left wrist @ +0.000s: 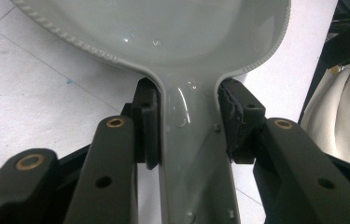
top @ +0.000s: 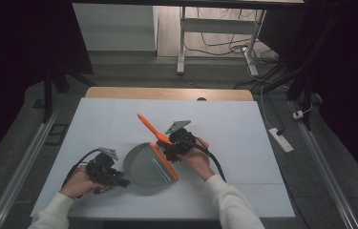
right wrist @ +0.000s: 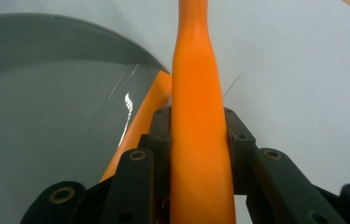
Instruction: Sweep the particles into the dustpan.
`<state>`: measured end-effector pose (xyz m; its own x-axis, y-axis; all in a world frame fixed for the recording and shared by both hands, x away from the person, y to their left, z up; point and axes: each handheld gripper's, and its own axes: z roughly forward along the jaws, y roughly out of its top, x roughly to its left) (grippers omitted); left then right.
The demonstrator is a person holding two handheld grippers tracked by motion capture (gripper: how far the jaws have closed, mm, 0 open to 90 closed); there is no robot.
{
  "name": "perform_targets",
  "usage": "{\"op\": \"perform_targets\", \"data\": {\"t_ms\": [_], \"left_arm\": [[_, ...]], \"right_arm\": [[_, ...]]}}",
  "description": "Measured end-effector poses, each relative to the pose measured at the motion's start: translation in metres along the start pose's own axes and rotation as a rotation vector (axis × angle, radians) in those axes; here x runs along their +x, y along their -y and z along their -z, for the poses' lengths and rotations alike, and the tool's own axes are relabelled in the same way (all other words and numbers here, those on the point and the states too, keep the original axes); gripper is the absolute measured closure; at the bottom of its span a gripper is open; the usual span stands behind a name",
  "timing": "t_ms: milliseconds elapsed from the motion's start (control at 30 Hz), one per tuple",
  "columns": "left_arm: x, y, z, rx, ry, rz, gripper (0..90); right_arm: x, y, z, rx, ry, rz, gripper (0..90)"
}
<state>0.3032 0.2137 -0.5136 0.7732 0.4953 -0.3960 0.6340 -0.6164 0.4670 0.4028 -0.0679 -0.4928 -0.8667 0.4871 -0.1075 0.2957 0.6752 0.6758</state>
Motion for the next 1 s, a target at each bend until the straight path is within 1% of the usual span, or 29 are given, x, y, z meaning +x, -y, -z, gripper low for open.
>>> {"op": "perform_targets", "data": {"t_ms": [100, 133, 167, 267, 367, 467, 500, 567, 633, 667, 700, 733, 800, 833, 867, 900, 933, 1000], "left_arm": [[0.000, 0.000, 0.000, -0.001, 0.000, 0.000, 61.9], [0.000, 0.000, 0.000, 0.000, 0.001, 0.001, 61.9], [0.000, 0.000, 0.000, -0.001, 0.000, 0.000, 61.8], [0.000, 0.000, 0.000, -0.001, 0.001, 0.000, 61.9], [0.000, 0.000, 0.000, 0.000, 0.001, 0.000, 61.9], [0.000, 0.000, 0.000, 0.000, 0.000, 0.000, 61.9], [0.000, 0.000, 0.000, 0.000, 0.001, 0.000, 61.9], [0.000, 0.000, -0.001, -0.001, 0.001, 0.000, 61.9], [0.000, 0.000, -0.001, 0.000, 0.001, -0.001, 61.9], [0.000, 0.000, -0.001, 0.000, 0.000, 0.000, 61.9], [0.000, 0.000, -0.001, 0.000, 0.000, -0.001, 61.9], [0.000, 0.000, 0.000, 0.002, -0.001, -0.001, 61.9], [0.000, 0.000, -0.001, 0.001, -0.002, 0.000, 61.9], [0.000, 0.000, -0.001, 0.001, -0.002, 0.000, 61.9], [0.000, 0.000, -0.001, 0.001, -0.002, 0.000, 61.9], [0.000, 0.000, -0.001, 0.001, -0.002, -0.001, 61.9], [0.000, 0.000, -0.001, 0.001, -0.002, 0.000, 61.9], [0.000, 0.000, -0.001, 0.000, -0.002, 0.000, 61.9]], "right_arm": [[0.003, -0.001, -0.001, -0.008, -0.029, -0.004, 70.2], [0.003, -0.001, -0.001, -0.008, -0.029, -0.004, 70.2], [0.006, -0.002, -0.002, -0.005, -0.025, 0.004, 70.2], [0.010, -0.003, -0.002, -0.005, -0.031, 0.013, 70.2], [0.012, -0.004, -0.002, -0.002, -0.034, 0.014, 70.2], [0.014, -0.006, 0.000, -0.020, -0.065, 0.006, 70.2], [0.014, -0.006, 0.000, -0.020, -0.065, 0.006, 70.2], [0.020, -0.010, 0.001, -0.028, -0.100, 0.013, 70.2], [0.022, -0.013, 0.004, -0.040, -0.125, 0.022, 70.2], [0.022, -0.013, 0.004, -0.040, -0.125, 0.022, 70.2], [0.021, -0.015, 0.010, -0.065, -0.108, 0.032, 70.2], [0.019, -0.015, 0.013, -0.074, -0.093, 0.027, 70.2], [0.012, -0.014, 0.020, -0.088, -0.065, 0.004, 70.2], [0.009, -0.012, 0.023, -0.092, -0.053, -0.015, 70.2], [0.009, -0.012, 0.023, -0.092, -0.053, -0.015, 70.2], [0.002, -0.010, 0.027, -0.090, -0.028, -0.040, 70.2], [-0.001, -0.008, 0.029, -0.089, -0.015, -0.048, 70.2], [-0.006, -0.005, 0.032, -0.077, 0.014, -0.049, 70.2]]}}
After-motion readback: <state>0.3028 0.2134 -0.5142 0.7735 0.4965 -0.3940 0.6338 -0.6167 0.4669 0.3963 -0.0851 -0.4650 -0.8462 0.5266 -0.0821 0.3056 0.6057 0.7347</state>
